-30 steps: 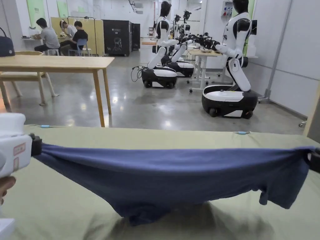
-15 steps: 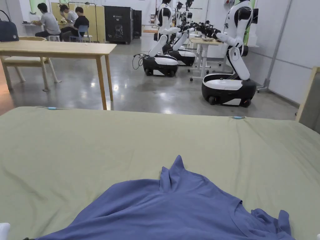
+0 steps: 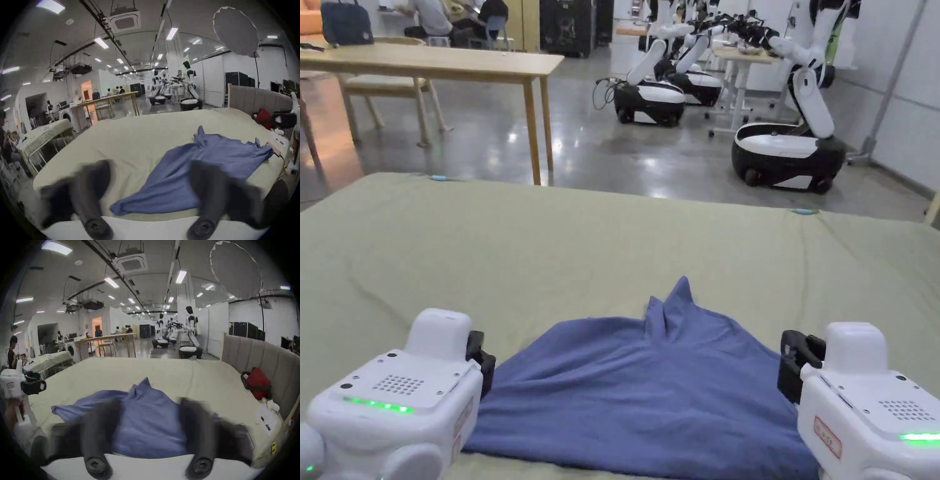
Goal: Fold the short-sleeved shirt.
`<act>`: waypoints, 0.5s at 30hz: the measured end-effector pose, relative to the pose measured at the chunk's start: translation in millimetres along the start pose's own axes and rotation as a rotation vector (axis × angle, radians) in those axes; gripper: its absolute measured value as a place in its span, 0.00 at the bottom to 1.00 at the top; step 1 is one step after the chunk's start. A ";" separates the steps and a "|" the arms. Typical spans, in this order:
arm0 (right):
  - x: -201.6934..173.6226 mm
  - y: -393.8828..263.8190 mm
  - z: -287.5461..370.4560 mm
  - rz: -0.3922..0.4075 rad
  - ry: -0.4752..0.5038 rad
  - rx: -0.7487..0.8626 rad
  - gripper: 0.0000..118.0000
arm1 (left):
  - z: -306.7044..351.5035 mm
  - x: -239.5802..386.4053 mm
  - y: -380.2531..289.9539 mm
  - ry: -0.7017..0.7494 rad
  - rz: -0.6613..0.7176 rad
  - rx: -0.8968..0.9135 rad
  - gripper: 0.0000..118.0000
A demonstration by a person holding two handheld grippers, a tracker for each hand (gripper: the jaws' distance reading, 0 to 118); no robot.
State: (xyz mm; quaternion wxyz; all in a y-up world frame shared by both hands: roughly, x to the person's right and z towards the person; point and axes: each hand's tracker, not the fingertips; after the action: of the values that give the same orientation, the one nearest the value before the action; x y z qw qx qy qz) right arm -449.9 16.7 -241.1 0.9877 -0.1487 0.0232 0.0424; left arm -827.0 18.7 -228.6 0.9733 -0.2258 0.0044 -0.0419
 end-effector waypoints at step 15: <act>-32.5 -27.6 -25.0 -0.035 0.164 -0.113 0.01 | -17.7 -141.4 -96.6 0.049 0.327 -0.252 0.15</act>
State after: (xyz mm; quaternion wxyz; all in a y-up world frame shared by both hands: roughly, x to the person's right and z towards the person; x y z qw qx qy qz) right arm -480.6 -19.5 -255.1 0.9731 -0.2074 0.0989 0.0139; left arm -976.1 -63.7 -203.4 0.9308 -0.3410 0.0698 0.1119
